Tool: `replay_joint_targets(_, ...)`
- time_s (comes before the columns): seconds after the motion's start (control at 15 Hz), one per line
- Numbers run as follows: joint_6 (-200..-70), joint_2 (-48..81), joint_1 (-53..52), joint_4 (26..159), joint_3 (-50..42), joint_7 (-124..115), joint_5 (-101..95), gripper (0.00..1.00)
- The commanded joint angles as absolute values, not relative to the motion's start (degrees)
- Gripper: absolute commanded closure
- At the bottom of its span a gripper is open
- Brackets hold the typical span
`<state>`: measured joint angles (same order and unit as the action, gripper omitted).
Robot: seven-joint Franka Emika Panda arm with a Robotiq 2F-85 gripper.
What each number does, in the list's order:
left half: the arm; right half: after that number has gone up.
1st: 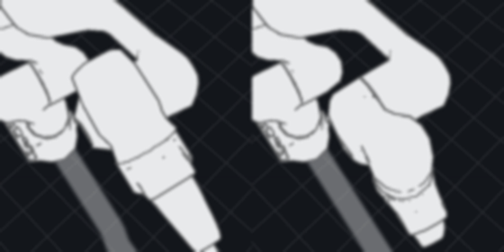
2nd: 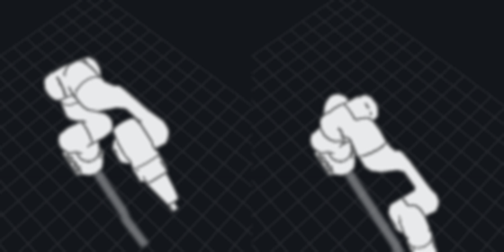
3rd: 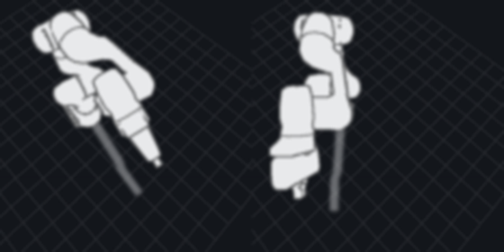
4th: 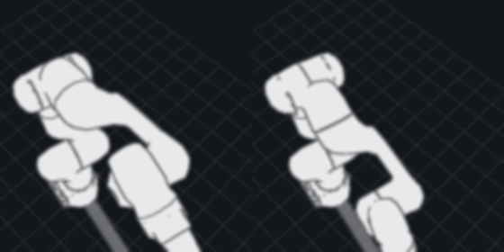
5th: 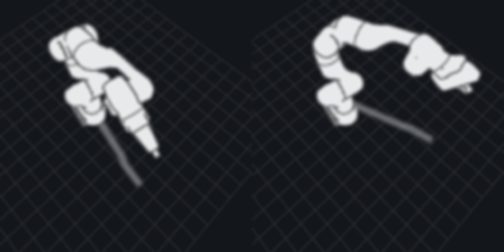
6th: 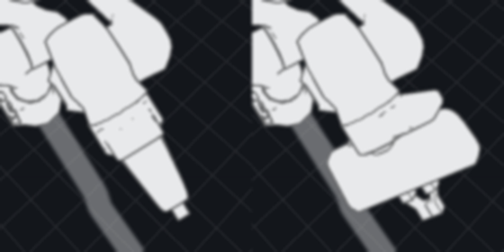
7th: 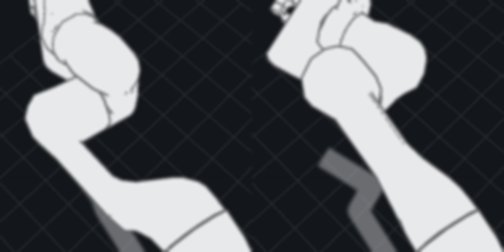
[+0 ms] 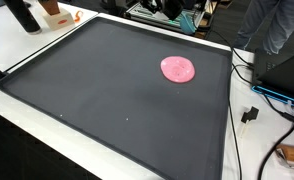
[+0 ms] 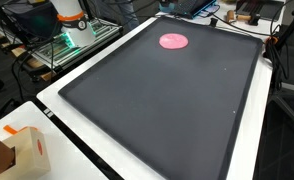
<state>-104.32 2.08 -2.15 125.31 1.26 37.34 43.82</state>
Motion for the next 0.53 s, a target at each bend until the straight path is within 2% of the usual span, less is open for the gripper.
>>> replay_joint_targets(0.0,-103.82,3.16,-0.91,127.18,0.96,42.82,46.06,0.74)
replay_joint_targets(0.47,-111.79,5.13,-0.08,130.98,1.04,48.79,50.18,0.74)
